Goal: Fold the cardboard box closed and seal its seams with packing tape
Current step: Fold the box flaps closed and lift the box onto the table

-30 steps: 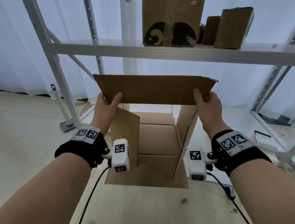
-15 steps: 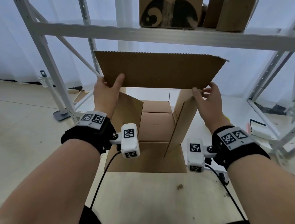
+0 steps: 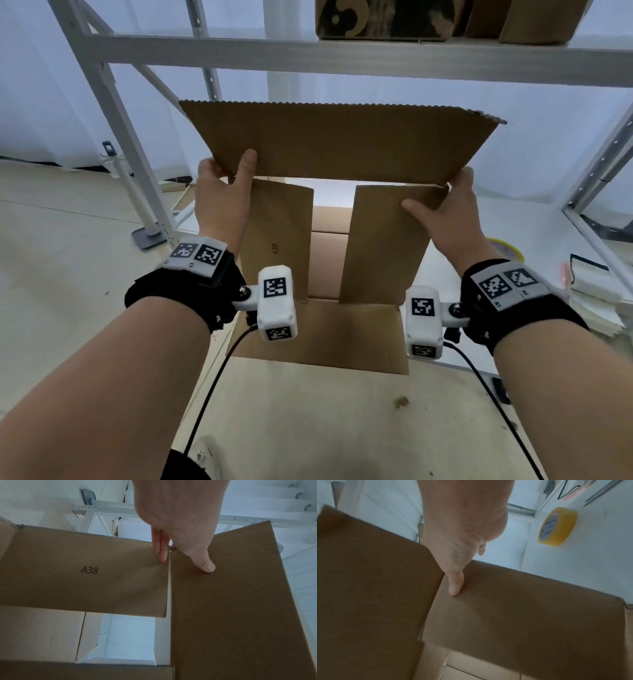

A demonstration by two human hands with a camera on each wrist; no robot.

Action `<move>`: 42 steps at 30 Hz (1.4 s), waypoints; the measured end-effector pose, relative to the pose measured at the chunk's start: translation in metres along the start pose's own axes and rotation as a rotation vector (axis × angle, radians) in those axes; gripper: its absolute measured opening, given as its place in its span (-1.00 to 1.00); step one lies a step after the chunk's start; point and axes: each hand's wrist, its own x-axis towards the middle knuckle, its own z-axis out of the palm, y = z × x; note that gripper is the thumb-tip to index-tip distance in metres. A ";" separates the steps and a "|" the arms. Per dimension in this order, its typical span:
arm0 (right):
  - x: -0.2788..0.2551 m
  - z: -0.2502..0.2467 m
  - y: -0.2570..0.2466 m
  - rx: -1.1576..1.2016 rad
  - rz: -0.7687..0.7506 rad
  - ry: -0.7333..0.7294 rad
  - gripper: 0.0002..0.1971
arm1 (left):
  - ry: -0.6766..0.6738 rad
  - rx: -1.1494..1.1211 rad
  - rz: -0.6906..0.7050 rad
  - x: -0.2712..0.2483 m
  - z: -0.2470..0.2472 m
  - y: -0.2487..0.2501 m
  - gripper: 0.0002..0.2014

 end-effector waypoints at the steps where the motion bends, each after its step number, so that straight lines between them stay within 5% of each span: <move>1: 0.001 0.006 0.001 -0.012 -0.005 0.021 -0.33 | 0.004 0.023 0.008 0.001 -0.001 -0.002 -0.28; 12: -0.003 0.031 0.000 -0.039 0.020 0.247 -0.40 | -0.101 -0.131 0.031 0.014 -0.003 -0.018 -0.37; 17: -0.005 0.026 -0.004 -0.015 0.034 0.192 -0.44 | -0.161 -0.228 -0.040 0.007 -0.007 -0.013 -0.52; 22: -0.012 0.007 -0.018 0.163 0.088 0.044 -0.43 | -0.206 -0.291 -0.126 -0.001 -0.015 -0.006 -0.34; 26: -0.023 -0.011 -0.036 0.178 0.189 0.123 -0.35 | -0.211 -0.411 -0.171 -0.017 -0.018 0.007 -0.29; 28: -0.031 -0.018 -0.047 0.368 0.283 0.117 -0.46 | -0.207 -0.501 -0.193 -0.024 -0.019 0.018 -0.25; 31: -0.050 -0.030 -0.064 0.976 0.485 0.068 -0.74 | -0.199 -0.627 -0.209 -0.031 -0.028 0.031 -0.27; 35: -0.056 -0.044 -0.072 1.326 0.578 -0.019 -0.43 | -0.168 -0.624 -0.255 -0.037 -0.045 0.043 -0.14; 39: -0.058 -0.050 -0.098 1.059 0.590 -0.071 -0.64 | -0.164 -0.441 -0.250 -0.036 -0.060 0.059 -0.09; 42: -0.057 -0.046 -0.105 0.789 0.529 -0.072 -0.81 | -0.111 -0.059 -0.040 -0.049 -0.064 0.072 -0.16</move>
